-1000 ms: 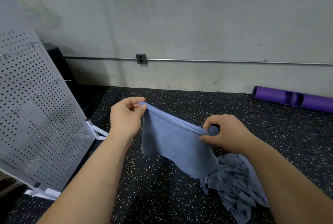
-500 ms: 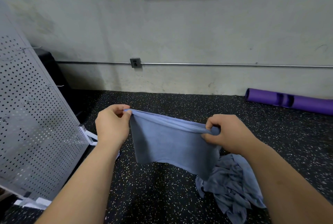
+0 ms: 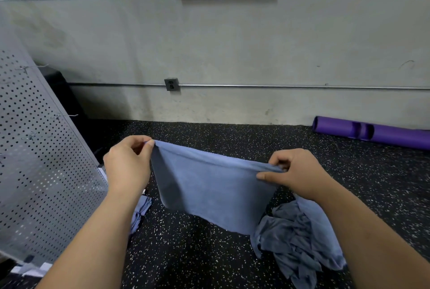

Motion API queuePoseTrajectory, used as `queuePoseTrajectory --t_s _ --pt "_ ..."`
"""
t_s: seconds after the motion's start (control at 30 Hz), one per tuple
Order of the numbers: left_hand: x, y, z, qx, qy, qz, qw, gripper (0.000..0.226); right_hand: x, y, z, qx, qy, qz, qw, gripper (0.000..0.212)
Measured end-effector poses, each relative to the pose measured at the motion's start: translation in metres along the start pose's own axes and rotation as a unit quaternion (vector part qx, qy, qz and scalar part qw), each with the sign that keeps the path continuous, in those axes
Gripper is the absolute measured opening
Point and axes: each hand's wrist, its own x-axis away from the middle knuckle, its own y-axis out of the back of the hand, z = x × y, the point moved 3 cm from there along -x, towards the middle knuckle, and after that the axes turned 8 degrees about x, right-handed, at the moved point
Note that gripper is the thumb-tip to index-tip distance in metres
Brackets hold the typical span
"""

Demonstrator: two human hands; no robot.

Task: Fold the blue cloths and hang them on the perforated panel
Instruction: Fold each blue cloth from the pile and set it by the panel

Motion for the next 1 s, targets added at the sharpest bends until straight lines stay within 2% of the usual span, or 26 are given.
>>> queuePoseTrajectory --t_s 0.1,0.2,0.37,0.47,0.6,0.77,0.87,1.0 --pt "-0.001 0.004 0.000 0.022 0.003 0.023 1.000 0.007 -0.001 -0.001 -0.006 -0.006 -0.005 -0.015 1.000 0.030" --pt "0.001 0.002 -0.004 0.090 0.008 0.062 0.994 0.005 -0.001 -0.006 -0.010 0.024 -0.012 0.001 1.000 0.030" --pt "0.011 -0.007 -0.018 0.199 0.001 0.113 0.974 0.007 -0.001 -0.024 -0.016 0.127 -0.050 0.111 0.984 0.026" --pt "0.014 -0.015 -0.019 0.246 0.017 0.129 0.960 0.006 -0.001 -0.029 -0.012 0.093 -0.034 0.141 0.985 0.014" --pt "0.014 -0.022 -0.017 0.237 0.038 0.171 0.956 0.020 0.000 -0.036 -0.001 0.115 -0.010 0.166 0.979 0.014" --pt "0.016 -0.024 -0.023 0.269 0.042 0.191 0.943 0.026 0.000 -0.044 0.010 0.103 0.003 0.190 0.976 0.009" --pt "0.017 -0.026 -0.028 0.310 0.056 0.209 0.926 0.030 0.002 -0.054 0.015 0.090 0.000 0.204 0.975 0.018" --pt "0.020 -0.029 -0.038 0.396 0.073 0.239 0.884 0.037 0.002 -0.071 0.017 0.094 -0.026 0.200 0.975 0.042"
